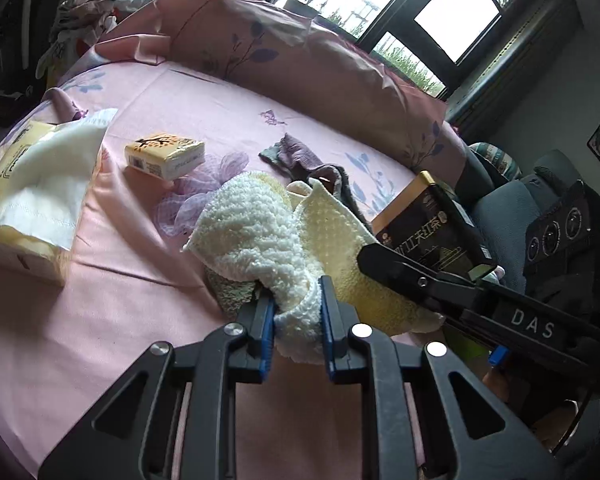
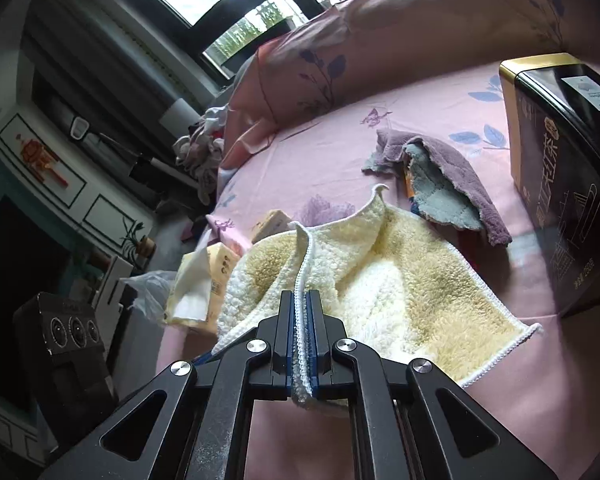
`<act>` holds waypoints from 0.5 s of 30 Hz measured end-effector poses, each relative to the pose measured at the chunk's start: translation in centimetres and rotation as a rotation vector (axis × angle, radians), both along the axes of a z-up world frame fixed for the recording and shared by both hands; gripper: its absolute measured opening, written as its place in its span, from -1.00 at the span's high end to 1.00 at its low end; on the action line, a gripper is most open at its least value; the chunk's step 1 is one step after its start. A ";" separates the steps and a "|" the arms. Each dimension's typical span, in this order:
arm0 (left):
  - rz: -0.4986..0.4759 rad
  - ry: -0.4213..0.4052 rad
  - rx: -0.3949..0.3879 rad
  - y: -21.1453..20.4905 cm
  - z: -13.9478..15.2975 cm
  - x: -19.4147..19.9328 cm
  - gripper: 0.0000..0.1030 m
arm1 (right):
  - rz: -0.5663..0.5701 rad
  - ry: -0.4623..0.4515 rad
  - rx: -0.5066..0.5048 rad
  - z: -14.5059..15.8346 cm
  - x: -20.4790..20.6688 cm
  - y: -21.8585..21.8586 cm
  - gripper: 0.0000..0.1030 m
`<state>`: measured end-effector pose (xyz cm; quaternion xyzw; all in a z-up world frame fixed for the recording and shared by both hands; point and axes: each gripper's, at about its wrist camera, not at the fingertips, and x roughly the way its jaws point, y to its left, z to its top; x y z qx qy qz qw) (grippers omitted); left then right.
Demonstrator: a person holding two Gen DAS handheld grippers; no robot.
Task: Organize soft objects
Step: 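Grasp the edge of the cream-and-yellow towel with the right gripper, then lift the towel with the right gripper and carry it toward the box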
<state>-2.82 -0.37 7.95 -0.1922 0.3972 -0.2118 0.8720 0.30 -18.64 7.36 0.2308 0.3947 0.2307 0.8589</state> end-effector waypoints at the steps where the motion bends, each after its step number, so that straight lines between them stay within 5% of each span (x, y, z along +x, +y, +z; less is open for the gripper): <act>1: -0.018 -0.012 -0.002 -0.2 0.3 -0.2 0.65 | 0.017 0.000 0.025 0.1 -0.1 0.0 0.86; 7: -0.094 0.017 0.108 -1.6 0.7 -1.1 0.65 | 0.062 0.045 0.064 -0.1 -0.6 0.2 0.86; 15: -0.183 0.112 0.161 -2.4 -1.4 -1.9 0.67 | 0.116 0.172 0.078 -2.7 -1.2 0.2 0.86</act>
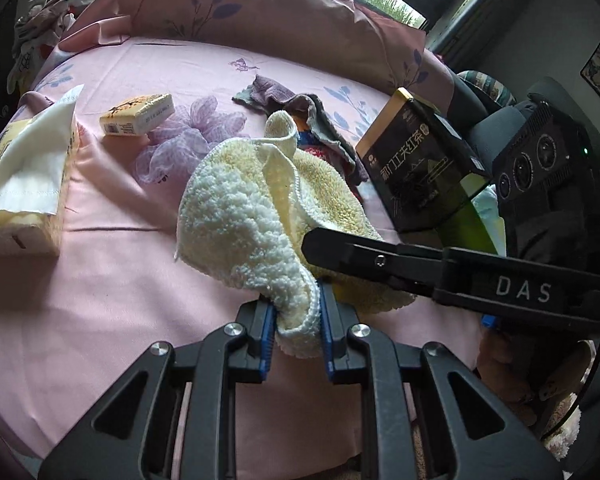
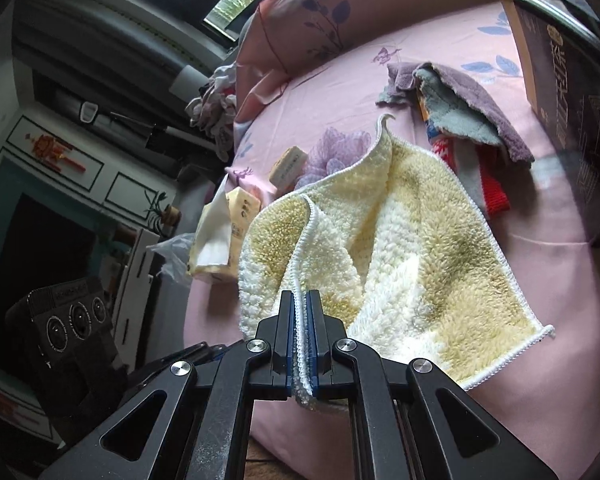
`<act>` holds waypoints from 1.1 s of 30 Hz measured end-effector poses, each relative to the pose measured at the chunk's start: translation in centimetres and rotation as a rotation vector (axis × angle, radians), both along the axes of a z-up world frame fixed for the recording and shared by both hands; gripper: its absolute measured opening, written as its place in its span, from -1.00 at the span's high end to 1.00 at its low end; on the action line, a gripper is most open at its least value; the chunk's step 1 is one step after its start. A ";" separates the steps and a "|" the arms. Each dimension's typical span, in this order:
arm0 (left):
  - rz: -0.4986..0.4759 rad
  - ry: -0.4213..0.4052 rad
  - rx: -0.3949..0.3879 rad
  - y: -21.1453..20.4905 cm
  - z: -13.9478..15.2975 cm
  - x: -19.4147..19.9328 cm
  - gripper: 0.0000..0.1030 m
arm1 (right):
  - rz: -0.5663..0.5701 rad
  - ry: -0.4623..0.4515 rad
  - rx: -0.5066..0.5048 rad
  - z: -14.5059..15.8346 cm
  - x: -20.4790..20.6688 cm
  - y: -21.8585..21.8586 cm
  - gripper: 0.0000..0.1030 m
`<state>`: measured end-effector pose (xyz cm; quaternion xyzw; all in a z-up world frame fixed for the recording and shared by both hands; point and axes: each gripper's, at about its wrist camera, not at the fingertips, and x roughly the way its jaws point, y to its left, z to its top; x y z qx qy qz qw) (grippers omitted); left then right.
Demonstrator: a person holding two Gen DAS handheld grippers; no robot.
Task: Organize soft objects
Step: 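Lift the towel with the right gripper and carry it toward the box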
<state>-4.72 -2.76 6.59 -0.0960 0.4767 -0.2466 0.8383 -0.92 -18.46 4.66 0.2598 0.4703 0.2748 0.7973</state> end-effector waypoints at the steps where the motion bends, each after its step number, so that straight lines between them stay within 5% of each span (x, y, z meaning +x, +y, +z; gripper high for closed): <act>1: -0.007 0.003 0.007 -0.3 -0.2 -0.1 0.66 | 0.001 0.010 -0.008 -0.3 0.0 0.0 0.86; 6: -0.003 0.028 0.001 -1.4 -1.4 0.4 0.67 | -0.109 0.047 -0.221 -0.8 0.5 -0.9 0.72; 8: -0.003 0.024 0.000 -1.8 -1.5 0.5 0.67 | -0.137 0.052 -0.252 -0.7 0.7 -1.9 0.21; 10: -0.007 0.018 -0.006 -2.2 -1.6 0.6 0.64 | -0.189 0.026 -0.249 -0.3 0.7 -3.2 -0.56; 11: -0.009 0.018 -0.013 -2.4 -1.6 0.6 0.63 | -0.215 0.011 -0.241 -0.1 0.6 -3.9 -0.59; 20: -0.029 0.075 -0.039 -4.8 -3.4 1.8 0.63 | -0.221 0.125 -0.214 -3.8 2.9 -5.1 -0.60; 23: -0.016 0.102 -0.070 -4.8 -4.0 2.4 0.63 | -0.177 0.099 -0.190 -4.2 3.1 -4.3 -0.60; 26: -0.012 0.111 -0.086 -4.9 -4.3 2.7 0.63 | -0.111 0.125 -0.066 -5.1 3.2 -3.7 -0.11; 28: -0.015 0.099 -0.081 -5.0 -4.2 2.6 0.67 | -0.108 0.124 -0.087 -5.4 3.1 -3.3 0.12; 33: -0.012 0.058 -0.108 -4.5 -3.0 2.3 0.67 | -0.108 0.057 -0.113 -3.8 2.1 -2.8 0.38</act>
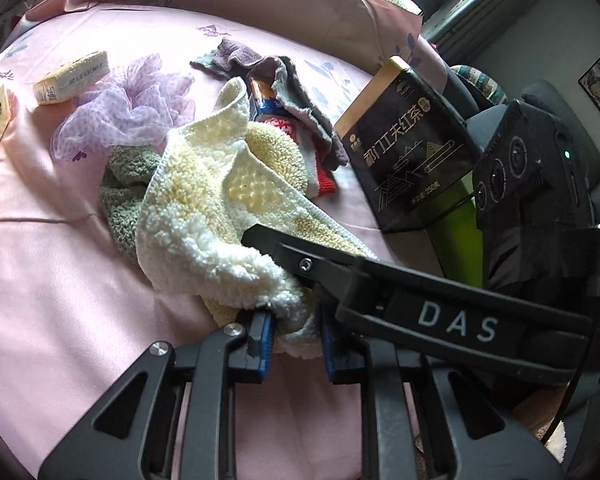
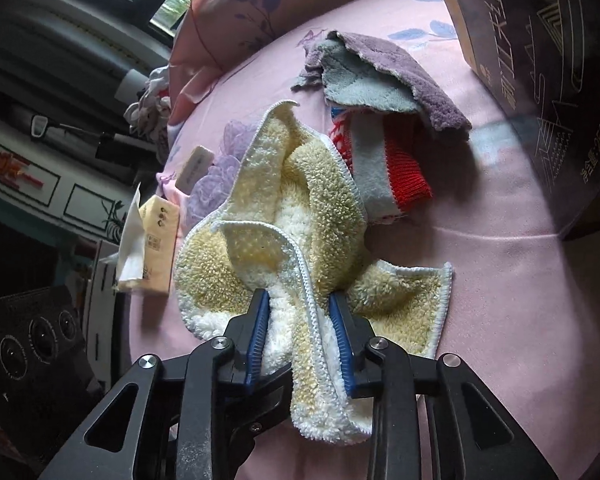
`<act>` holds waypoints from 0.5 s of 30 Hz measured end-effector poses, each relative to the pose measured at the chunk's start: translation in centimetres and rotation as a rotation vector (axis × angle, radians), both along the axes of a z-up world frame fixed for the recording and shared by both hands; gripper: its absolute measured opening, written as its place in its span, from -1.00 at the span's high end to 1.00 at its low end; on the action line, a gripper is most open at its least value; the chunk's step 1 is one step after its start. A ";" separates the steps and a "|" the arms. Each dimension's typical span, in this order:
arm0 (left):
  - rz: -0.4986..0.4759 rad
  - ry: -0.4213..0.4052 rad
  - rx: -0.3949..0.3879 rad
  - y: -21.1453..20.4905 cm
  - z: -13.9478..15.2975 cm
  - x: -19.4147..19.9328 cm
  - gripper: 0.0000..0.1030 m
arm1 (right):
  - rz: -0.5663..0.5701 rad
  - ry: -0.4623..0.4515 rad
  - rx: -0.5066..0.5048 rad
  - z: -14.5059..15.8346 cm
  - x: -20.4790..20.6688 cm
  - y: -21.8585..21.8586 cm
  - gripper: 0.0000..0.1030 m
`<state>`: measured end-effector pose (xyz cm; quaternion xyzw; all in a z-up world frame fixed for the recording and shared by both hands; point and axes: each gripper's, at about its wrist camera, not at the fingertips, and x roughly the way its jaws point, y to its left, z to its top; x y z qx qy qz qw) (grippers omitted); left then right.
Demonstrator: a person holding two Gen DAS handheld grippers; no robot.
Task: Organize soft objects
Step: 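Lift the towel with the right gripper and carry it toward the box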
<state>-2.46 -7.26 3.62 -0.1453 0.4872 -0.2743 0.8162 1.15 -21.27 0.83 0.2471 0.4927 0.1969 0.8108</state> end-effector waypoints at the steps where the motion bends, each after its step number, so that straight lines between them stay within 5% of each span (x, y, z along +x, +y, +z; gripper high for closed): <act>1: 0.004 -0.016 -0.013 0.2 0.6 -0.3 0.67 | 0.001 -0.023 -0.006 0.7 -0.3 0.1 0.39; 15: -0.008 -0.364 -0.002 -2.1 10.7 -4.7 0.68 | -0.039 -0.390 0.012 11.3 -5.4 -2.2 0.39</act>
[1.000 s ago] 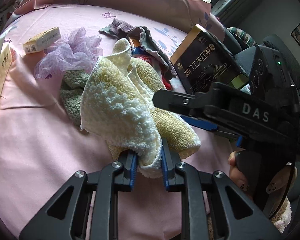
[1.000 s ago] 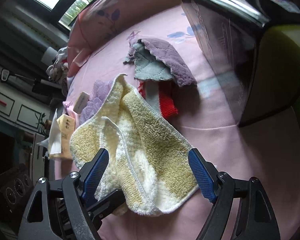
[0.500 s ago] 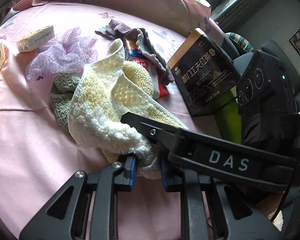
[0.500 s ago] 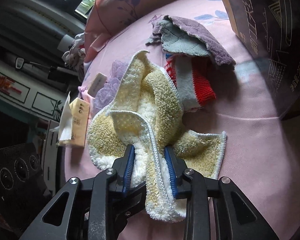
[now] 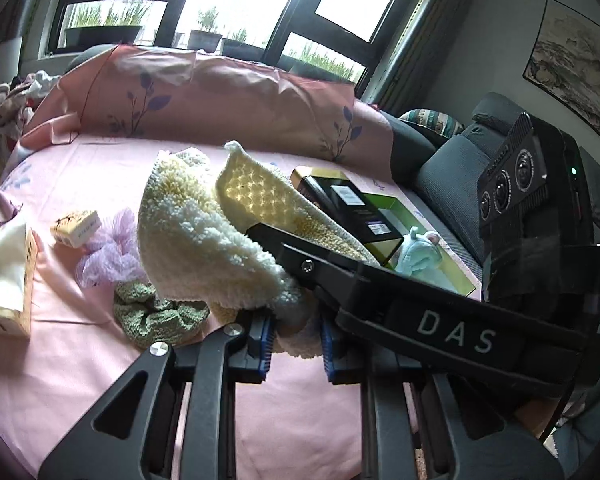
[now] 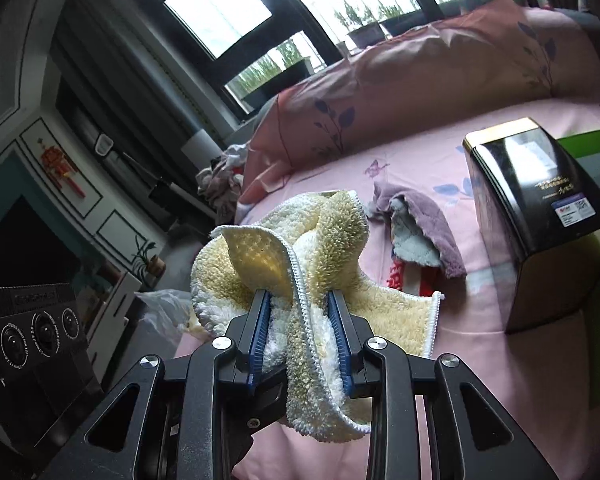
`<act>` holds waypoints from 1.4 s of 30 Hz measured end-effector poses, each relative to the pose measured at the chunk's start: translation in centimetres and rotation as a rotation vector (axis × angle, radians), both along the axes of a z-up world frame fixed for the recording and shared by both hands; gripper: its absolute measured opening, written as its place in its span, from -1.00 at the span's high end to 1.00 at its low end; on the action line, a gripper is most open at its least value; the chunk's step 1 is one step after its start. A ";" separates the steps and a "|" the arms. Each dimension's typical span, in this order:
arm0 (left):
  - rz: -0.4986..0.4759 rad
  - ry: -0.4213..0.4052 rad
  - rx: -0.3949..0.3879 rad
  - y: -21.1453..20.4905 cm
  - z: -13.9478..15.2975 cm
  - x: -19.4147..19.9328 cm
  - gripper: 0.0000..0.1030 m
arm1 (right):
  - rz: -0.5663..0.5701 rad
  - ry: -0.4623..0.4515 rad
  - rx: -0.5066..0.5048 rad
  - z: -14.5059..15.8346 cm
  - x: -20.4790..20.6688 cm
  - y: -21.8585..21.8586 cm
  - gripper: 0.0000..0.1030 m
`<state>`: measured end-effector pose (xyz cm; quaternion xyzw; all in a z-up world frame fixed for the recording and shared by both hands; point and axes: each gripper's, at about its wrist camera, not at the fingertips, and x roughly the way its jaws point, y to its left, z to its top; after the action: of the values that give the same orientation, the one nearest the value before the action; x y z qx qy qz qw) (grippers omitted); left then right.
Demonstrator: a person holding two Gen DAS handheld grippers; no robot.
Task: Organize soft objects
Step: 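Lift the towel with the right gripper and carry it toward the box, then lower the towel into the box over the elephant and open the right gripper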
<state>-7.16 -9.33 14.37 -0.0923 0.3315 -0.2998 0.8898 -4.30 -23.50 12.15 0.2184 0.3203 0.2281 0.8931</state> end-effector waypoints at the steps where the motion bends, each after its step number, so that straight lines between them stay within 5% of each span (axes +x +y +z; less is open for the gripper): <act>1: -0.008 -0.015 0.003 -0.3 0.4 -0.1 0.68 | -0.006 -0.018 0.002 0.5 -0.3 -0.3 0.39; 18: -0.206 -0.203 0.017 -9.1 4.2 -1.2 0.67 | -0.221 -0.220 0.047 4.2 -4.9 -9.6 0.39; 31: -0.388 -0.181 0.071 -18.3 2.3 -0.5 0.67 | -0.421 -0.174 0.119 1.6 -6.0 -18.2 0.39; 42: -0.442 -0.058 0.126 -23.4 -0.5 1.5 0.68 | -0.510 -0.059 0.188 -2.3 -4.8 -23.0 0.39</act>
<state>-5.63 -32.73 13.86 0.0468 0.3361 -0.4686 0.8157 -9.11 -46.53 9.88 0.3671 0.2061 0.0307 0.9066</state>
